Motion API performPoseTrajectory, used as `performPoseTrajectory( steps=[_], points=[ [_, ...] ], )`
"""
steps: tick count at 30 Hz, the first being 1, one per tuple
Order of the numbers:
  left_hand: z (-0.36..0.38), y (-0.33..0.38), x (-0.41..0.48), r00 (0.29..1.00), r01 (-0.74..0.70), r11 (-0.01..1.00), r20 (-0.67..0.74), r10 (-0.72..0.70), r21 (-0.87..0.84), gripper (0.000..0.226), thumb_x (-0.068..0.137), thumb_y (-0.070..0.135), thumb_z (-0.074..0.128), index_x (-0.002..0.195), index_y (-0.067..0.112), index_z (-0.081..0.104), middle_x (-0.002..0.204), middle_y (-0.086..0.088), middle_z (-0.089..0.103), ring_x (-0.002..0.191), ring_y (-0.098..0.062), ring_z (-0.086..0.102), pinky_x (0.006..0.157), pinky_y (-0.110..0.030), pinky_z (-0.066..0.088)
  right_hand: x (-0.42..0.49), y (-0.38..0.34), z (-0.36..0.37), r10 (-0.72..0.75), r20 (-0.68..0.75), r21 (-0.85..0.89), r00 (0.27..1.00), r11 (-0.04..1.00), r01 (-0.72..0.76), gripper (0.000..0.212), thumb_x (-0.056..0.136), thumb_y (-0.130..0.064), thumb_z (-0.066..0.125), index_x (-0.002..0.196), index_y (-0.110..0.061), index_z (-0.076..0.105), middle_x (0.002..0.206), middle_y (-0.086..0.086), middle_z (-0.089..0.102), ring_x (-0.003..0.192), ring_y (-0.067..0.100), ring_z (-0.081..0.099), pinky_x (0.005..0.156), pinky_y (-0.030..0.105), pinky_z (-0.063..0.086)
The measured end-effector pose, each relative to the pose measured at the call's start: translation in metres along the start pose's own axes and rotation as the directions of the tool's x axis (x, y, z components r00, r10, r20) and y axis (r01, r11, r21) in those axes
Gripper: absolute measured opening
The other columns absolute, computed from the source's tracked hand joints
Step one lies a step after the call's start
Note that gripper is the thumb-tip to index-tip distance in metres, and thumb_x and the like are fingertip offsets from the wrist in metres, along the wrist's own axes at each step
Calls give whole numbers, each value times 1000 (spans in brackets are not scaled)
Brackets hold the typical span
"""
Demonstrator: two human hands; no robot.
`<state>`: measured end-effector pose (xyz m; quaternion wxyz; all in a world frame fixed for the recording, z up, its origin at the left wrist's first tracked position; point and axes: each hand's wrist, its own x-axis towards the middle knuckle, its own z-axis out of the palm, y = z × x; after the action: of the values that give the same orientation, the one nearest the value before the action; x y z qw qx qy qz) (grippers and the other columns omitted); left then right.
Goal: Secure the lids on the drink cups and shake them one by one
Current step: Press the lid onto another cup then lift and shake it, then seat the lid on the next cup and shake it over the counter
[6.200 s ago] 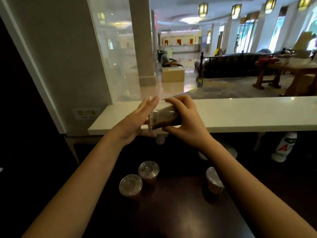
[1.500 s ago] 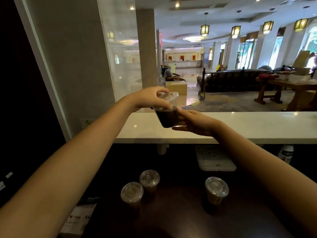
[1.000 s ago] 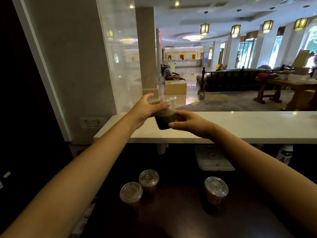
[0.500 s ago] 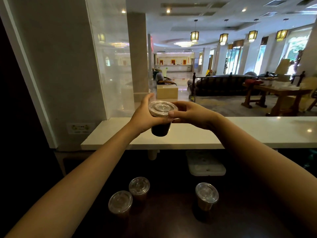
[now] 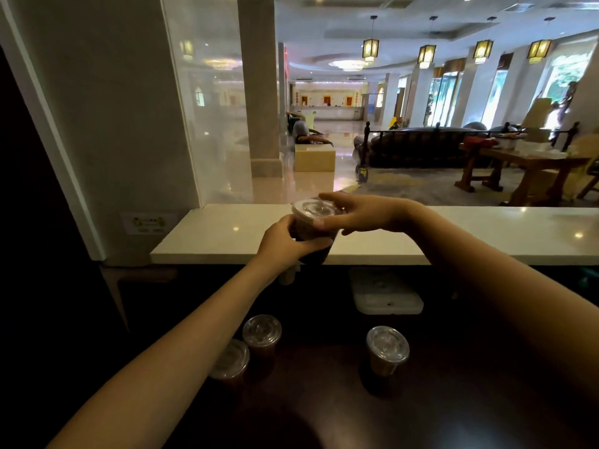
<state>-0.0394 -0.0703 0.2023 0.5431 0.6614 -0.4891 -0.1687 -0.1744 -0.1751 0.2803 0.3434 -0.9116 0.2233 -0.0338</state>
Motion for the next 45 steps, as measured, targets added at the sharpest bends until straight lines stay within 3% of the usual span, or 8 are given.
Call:
performPoseTrajectory(
  steps=[2,4,11,14,22,30,38,45],
  points=[
    [8,-11,-4,1000,-4,999,-27,5,51,62,65,33,82,118,16,55,108,4,64,98,-12,60,80,-22,48,8,2,12,30,-16,-239,999,970,-33,92,76,-54,66,147,-22,19,145,2,33,126,22,41,106,37,38],
    [11,-23,-10,1000,-12,996,-5,13,91,63,64,33,83,117,16,55,105,4,63,97,-12,60,79,-22,47,13,8,25,46,-39,-344,998,937,-57,97,71,-58,67,147,-23,18,149,5,26,133,25,34,112,42,31],
    [17,-77,-43,990,53,997,129,-59,48,75,64,28,84,129,19,47,118,6,59,107,-7,55,82,-13,43,15,42,76,50,6,-255,999,966,-47,88,76,-46,71,146,-21,23,145,4,31,130,23,39,108,35,34],
    [13,-110,-47,949,136,982,267,-166,128,81,69,27,80,137,20,37,133,1,50,123,-11,46,98,-23,41,16,69,101,73,26,-219,997,973,-66,89,73,-40,75,144,-20,25,142,5,31,127,23,40,104,33,38],
    [-4,-193,-44,831,222,691,237,-504,688,106,71,48,73,149,16,10,155,-14,16,142,-36,14,113,-43,21,12,154,179,277,80,-361,958,904,-231,92,67,-40,78,141,-17,28,134,12,35,125,33,39,103,44,40],
    [6,-212,-34,836,222,544,130,-534,809,113,67,43,79,149,14,7,151,-17,21,138,-37,18,111,-43,25,29,180,200,329,40,-342,944,892,-296,94,68,-40,78,143,-17,25,139,13,32,129,34,34,104,44,38],
    [5,-213,-29,840,179,573,179,-512,800,97,61,45,81,139,11,35,141,-11,40,131,-29,34,106,-38,31,41,189,195,390,29,-393,921,851,-348,97,74,-40,72,147,-11,16,144,18,28,134,35,27,107,43,34],
    [25,-206,-50,846,118,644,263,-463,756,105,60,45,82,143,12,27,144,-7,35,135,-27,28,109,-36,26,44,183,188,457,53,-434,888,812,-392,110,75,-45,71,149,-10,-1,155,19,11,142,37,15,114,45,25]
  ],
)
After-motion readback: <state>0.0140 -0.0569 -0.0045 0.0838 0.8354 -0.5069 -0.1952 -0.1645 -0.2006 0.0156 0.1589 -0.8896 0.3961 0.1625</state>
